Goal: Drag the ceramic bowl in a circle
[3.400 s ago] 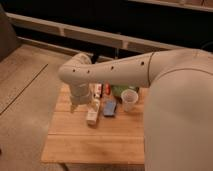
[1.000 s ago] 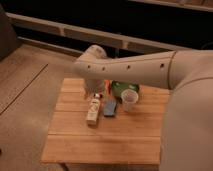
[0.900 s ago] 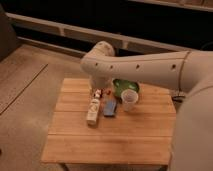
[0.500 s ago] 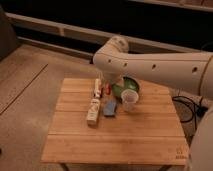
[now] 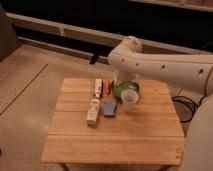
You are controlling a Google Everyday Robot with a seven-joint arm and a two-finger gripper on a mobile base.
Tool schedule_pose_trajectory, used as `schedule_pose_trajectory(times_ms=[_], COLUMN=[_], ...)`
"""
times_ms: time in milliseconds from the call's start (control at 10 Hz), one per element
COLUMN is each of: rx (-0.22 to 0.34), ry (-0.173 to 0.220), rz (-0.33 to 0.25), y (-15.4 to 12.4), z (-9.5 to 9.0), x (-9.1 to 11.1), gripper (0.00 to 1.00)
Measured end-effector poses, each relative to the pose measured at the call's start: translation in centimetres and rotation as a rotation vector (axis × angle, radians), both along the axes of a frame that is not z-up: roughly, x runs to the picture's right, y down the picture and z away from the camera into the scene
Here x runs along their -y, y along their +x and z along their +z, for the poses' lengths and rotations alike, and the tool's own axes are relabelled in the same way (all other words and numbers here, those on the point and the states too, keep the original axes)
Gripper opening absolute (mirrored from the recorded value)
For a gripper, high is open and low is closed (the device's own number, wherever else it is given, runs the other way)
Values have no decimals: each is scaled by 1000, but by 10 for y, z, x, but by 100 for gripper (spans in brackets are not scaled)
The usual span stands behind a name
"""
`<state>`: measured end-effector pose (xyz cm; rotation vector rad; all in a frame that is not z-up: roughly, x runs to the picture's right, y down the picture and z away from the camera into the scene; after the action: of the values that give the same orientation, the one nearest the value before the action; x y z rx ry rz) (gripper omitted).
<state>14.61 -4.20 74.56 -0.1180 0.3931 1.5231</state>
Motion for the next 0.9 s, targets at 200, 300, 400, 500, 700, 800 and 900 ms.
schedule_pose_trajectory(times_ms=[200, 300, 400, 500, 700, 800, 900], rx=[-25, -43, -38, -31, -37, -44, -67], ry=[57, 71, 71, 73, 71, 72, 71], rz=[6, 16, 15, 13, 12, 10, 9], y=[49, 71, 69, 64, 67, 70, 78], z=[5, 4, 4, 5, 5, 5, 14], x=[26, 31, 32, 32, 32, 32, 31], gripper=[65, 65, 65, 65, 65, 65, 65])
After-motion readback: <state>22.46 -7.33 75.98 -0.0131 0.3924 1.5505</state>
